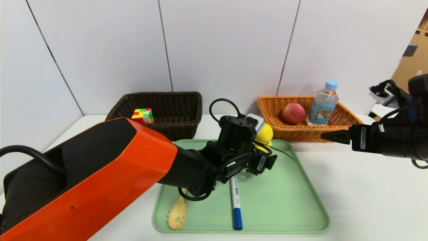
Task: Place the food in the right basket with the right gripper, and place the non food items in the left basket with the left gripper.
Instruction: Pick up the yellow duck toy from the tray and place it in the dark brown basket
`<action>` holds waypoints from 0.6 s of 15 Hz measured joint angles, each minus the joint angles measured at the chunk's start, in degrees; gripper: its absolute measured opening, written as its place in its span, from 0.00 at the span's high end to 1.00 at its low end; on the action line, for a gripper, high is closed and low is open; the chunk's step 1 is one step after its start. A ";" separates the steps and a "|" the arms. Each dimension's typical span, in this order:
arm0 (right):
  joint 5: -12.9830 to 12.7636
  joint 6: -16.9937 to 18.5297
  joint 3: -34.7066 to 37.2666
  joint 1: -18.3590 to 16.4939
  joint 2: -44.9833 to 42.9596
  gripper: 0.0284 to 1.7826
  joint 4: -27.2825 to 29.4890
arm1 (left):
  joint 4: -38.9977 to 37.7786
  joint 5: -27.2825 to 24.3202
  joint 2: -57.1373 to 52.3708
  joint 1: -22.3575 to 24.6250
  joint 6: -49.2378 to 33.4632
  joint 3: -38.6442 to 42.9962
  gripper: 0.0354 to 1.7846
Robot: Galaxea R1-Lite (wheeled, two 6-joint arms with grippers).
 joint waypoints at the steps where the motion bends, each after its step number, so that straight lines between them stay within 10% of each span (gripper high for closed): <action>1: -0.05 0.00 0.00 0.02 0.00 0.04 0.02 | 0.01 0.02 0.32 0.05 0.01 -0.30 0.06; 9: -0.05 0.00 0.41 -0.02 -0.11 0.04 0.02 | 1.18 0.02 2.22 0.05 0.80 -3.19 0.06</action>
